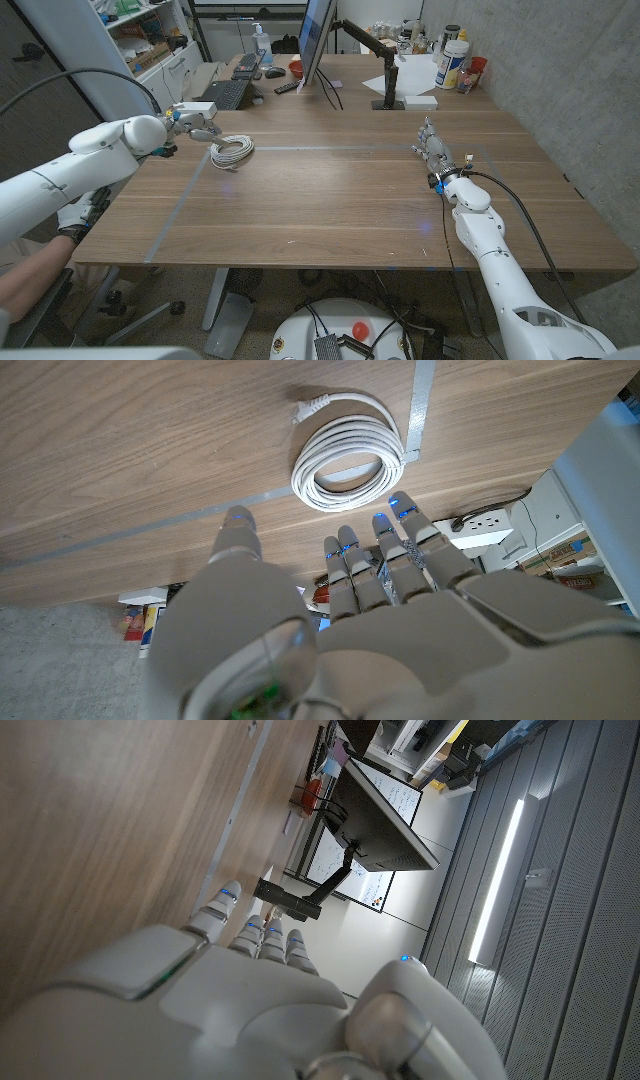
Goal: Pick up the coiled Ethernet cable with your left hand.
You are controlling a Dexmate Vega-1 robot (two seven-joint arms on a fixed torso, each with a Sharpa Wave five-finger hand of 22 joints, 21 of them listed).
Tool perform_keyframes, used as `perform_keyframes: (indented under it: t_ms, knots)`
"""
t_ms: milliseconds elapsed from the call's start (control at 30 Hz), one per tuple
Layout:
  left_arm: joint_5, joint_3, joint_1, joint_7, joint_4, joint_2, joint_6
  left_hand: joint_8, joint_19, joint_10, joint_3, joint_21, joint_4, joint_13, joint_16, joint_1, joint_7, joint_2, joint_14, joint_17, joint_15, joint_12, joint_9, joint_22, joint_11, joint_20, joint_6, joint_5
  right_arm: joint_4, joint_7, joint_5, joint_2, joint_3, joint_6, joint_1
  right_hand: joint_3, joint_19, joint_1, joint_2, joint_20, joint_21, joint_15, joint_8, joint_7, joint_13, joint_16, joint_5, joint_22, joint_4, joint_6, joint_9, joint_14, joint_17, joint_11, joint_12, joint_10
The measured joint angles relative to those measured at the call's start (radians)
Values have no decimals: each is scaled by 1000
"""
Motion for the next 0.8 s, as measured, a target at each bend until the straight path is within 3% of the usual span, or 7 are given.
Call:
perform_keyframes:
  t_ms: [800]
  knots:
    - [13, 47, -62, -33, 93, -53, -35, 0, 0, 0, 0, -6, 0, 2, 0, 0, 0, 0, 0, 0, 0, -6, 0, 0, 0, 0, 0, 0, 6, 3, 1, 4, 0, -9, 6, 0, 0, 0, 0, 0, 0, -2, 0, 0, 0, 0, 0, 0, 0, 0, 0, -2, 0, 0, 0, 0]
